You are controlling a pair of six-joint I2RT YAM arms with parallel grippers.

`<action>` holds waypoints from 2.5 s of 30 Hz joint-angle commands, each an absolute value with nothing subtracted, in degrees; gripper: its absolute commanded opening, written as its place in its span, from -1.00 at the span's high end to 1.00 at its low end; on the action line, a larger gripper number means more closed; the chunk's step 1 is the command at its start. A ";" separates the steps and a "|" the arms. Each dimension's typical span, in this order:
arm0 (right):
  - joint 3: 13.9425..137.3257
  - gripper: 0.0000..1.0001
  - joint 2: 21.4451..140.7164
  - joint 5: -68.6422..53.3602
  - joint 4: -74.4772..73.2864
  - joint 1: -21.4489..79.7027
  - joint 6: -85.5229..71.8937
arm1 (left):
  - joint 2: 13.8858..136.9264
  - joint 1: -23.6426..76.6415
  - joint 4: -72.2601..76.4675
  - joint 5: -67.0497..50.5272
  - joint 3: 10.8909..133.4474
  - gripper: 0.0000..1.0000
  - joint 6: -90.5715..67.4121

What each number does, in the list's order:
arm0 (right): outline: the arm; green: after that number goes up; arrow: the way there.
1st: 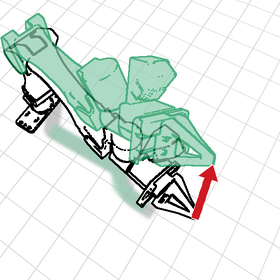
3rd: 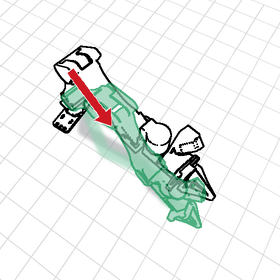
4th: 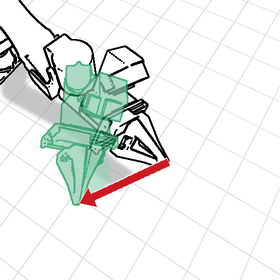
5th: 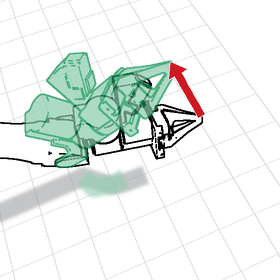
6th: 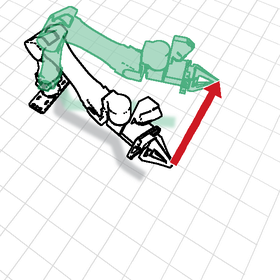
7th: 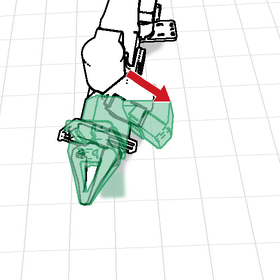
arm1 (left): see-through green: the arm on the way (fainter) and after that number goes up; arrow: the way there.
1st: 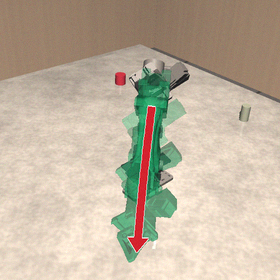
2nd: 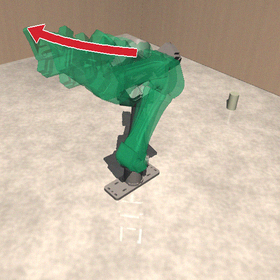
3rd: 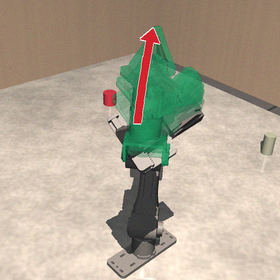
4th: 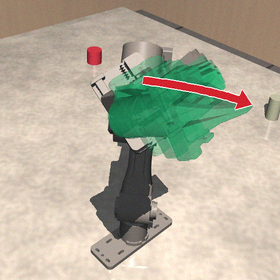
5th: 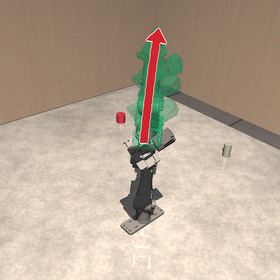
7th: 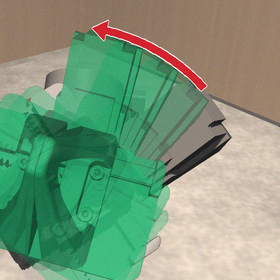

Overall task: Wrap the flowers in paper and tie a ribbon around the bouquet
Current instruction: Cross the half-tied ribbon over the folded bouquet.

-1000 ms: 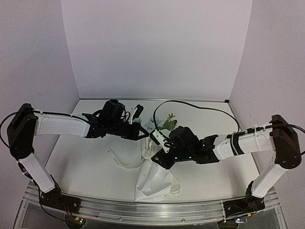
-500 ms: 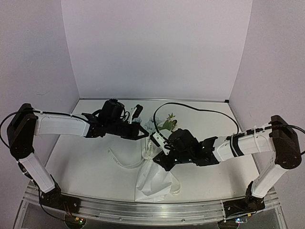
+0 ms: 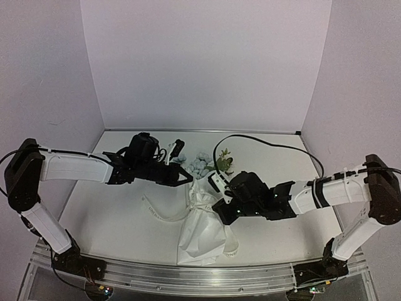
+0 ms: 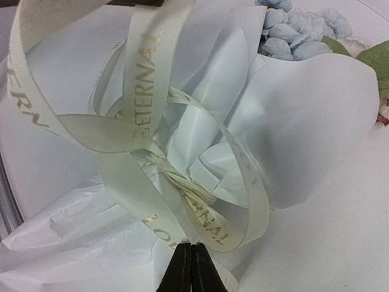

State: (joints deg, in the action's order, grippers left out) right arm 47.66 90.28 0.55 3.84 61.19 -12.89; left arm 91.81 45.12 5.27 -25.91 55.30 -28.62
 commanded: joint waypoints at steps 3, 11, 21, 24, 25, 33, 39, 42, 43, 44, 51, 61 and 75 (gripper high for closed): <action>50.18 1.00 87.86 6.78 -2.80 61.54 -16.89 | 87.12 44.69 13.16 -31.21 52.24 1.00 -28.20; 56.29 1.00 91.89 7.44 -6.54 61.44 -24.98 | 87.82 45.03 15.08 -41.18 50.94 1.00 -24.33; 60.20 1.00 96.06 3.70 -6.94 61.44 -32.13 | 88.00 47.57 14.07 -42.65 50.61 1.00 -20.21; 60.21 1.00 96.93 4.93 -6.94 61.39 -33.51 | 88.37 49.17 13.09 -42.45 51.25 1.00 -18.72; 60.21 1.00 97.18 5.42 -6.88 61.36 -33.84 | 88.52 49.69 12.75 -42.28 51.47 0.99 -18.15; 60.13 1.00 100.23 7.52 -2.21 60.85 -36.96 | 91.50 54.59 6.17 -40.73 54.95 0.97 -12.82; 58.12 1.00 100.33 7.63 2.24 60.04 -38.06 | 93.61 56.06 0.77 -38.67 57.42 0.78 -9.98; 56.95 1.00 99.96 7.82 3.84 60.02 -37.92 | 93.68 56.16 -0.86 -37.37 57.86 0.53 -9.28; 56.74 1.00 99.94 7.74 4.16 59.98 -37.92 | 93.63 56.21 -1.43 -37.15 58.05 0.42 -9.25; 56.55 1.00 99.93 7.59 4.54 59.93 -37.88 | 93.62 56.22 -1.80 -36.96 58.29 0.33 -9.24; 56.10 1.00 99.76 7.28 4.83 59.87 -36.91 | 91.62 56.34 -2.86 -36.92 59.01 0.01 -9.12; 55.91 1.00 99.32 6.10 4.95 59.81 -36.57 | 86.97 54.83 -2.78 -15.19 56.94 0.09 -13.29; 54.48 1.00 97.57 5.76 6.42 59.85 -37.41 | 95.33 52.48 -8.39 -15.97 61.04 0.09 -13.45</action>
